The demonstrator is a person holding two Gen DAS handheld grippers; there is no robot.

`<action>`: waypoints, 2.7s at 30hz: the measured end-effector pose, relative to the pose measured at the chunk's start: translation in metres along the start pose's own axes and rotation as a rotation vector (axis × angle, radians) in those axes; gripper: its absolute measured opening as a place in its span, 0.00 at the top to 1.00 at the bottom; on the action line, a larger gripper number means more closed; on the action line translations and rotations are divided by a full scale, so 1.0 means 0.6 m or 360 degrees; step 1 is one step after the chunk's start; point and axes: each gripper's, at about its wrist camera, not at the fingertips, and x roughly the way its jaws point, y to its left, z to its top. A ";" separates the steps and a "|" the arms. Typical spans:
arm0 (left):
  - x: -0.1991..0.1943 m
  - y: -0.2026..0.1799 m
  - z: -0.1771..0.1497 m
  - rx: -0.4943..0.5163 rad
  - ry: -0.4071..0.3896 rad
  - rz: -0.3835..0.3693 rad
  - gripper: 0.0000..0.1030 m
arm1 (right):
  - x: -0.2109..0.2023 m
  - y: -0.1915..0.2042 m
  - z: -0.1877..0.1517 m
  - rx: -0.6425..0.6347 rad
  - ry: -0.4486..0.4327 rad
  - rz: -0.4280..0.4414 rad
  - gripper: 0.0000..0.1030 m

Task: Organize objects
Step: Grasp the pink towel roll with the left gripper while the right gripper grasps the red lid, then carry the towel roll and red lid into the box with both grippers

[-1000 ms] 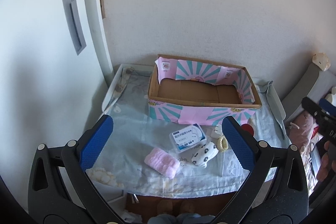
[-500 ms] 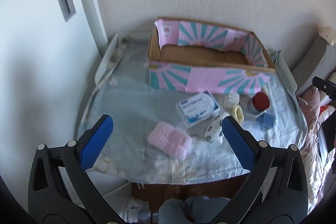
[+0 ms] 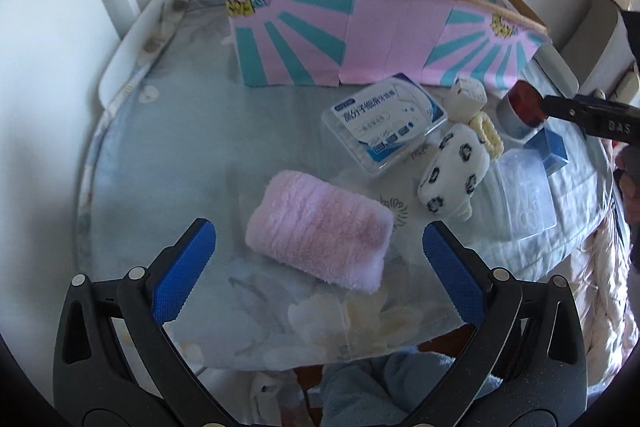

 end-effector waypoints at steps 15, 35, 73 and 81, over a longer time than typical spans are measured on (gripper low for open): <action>0.049 0.019 0.001 0.0017 0.0023 -0.0098 0.35 | 0.058 0.034 0.011 -0.0032 0.0016 0.0017 0.46; -0.067 0.027 0.059 -0.0067 -0.0178 -0.0097 0.61 | -0.023 0.044 0.022 0.0079 -0.0075 -0.0009 0.52; -0.232 0.028 0.272 -0.0190 -0.0445 0.0184 0.61 | -0.272 0.090 0.126 0.0135 -0.0445 -0.0008 0.52; -0.175 0.047 0.369 -0.0265 -0.0398 0.0187 0.61 | -0.218 0.074 0.226 0.0011 -0.0424 0.0058 0.52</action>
